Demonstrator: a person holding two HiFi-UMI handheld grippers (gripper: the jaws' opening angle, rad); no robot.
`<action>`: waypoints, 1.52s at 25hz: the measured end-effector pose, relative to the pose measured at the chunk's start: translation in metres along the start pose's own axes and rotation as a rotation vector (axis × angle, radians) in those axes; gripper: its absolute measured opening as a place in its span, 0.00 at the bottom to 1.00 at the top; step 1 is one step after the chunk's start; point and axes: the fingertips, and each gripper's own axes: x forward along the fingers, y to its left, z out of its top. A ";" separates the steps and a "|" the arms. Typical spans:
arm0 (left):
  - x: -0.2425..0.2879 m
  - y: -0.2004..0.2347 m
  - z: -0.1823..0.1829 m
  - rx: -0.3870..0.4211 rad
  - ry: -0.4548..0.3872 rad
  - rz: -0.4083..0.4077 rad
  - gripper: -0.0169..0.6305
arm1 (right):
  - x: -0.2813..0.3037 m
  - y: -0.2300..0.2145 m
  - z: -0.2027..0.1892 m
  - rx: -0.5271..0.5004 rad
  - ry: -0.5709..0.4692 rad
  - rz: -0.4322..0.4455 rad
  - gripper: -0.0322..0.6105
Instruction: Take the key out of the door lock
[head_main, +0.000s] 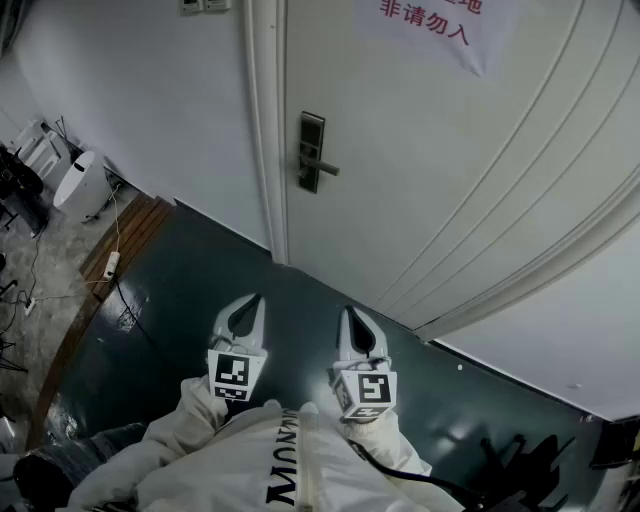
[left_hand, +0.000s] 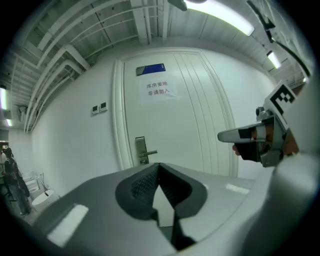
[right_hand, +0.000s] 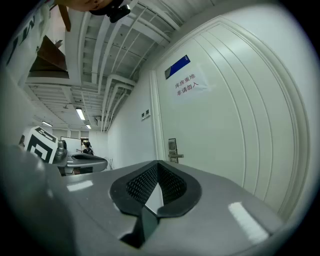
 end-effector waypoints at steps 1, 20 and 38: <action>0.000 -0.001 0.001 0.001 0.000 0.002 0.03 | -0.001 -0.002 0.000 0.000 0.000 0.001 0.05; 0.000 -0.031 -0.008 -0.028 0.038 0.068 0.03 | -0.017 -0.032 -0.014 0.018 0.037 0.075 0.05; 0.006 -0.034 -0.012 -0.003 0.051 0.075 0.03 | -0.015 -0.044 -0.028 0.046 0.058 0.078 0.05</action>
